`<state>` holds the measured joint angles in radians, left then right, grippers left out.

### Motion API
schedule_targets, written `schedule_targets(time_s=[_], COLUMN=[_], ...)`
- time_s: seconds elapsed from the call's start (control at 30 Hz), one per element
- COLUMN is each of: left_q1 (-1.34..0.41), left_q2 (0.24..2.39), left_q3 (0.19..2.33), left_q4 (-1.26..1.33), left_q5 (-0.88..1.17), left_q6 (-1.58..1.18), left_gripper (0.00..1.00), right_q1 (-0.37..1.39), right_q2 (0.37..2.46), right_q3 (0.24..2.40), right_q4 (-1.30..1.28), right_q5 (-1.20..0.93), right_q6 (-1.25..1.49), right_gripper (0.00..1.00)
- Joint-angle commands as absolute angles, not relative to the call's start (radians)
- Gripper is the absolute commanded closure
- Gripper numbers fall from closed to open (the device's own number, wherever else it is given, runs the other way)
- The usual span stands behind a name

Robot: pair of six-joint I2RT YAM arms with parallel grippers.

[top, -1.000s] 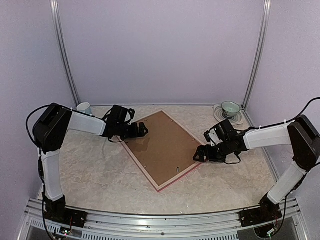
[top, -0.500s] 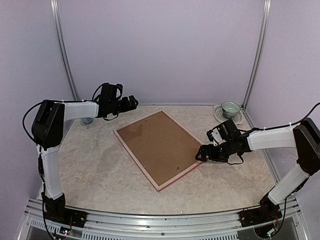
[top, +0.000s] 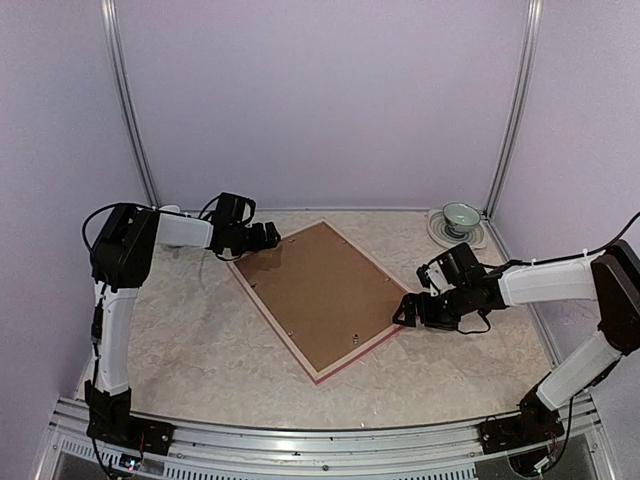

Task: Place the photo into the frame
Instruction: Rotate the photo frame at the center of the board.

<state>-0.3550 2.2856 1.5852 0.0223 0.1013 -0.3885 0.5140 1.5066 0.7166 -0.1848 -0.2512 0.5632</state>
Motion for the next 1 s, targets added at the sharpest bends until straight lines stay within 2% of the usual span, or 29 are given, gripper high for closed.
schedule_targets(time_s=[0.0, 0.37, 0.97], left_q1=[-0.35, -0.362, -0.5], left_q2=[2.277, 2.178, 1.931], left_q3=[1.557, 1.358, 1.057], left_q4=[0.027, 0.104, 0.154], left_q5=[0.149, 0.226, 0.157], left_q6=[-0.375, -0.462, -0.597], left_gripper=[0.01, 0.01, 0.01], right_q1=[0.517, 0.517, 0.41], right_q2=[1.506, 1.574, 1.677], right_q3=[0.714, 0.777, 0.888], right_q4=[-0.163, -0.157, -0.191], right_q5=[-0.264, -0.242, -0.204], right_q6=[0.568, 0.555, 0.456], right_gripper=[0.01, 0.01, 0.01])
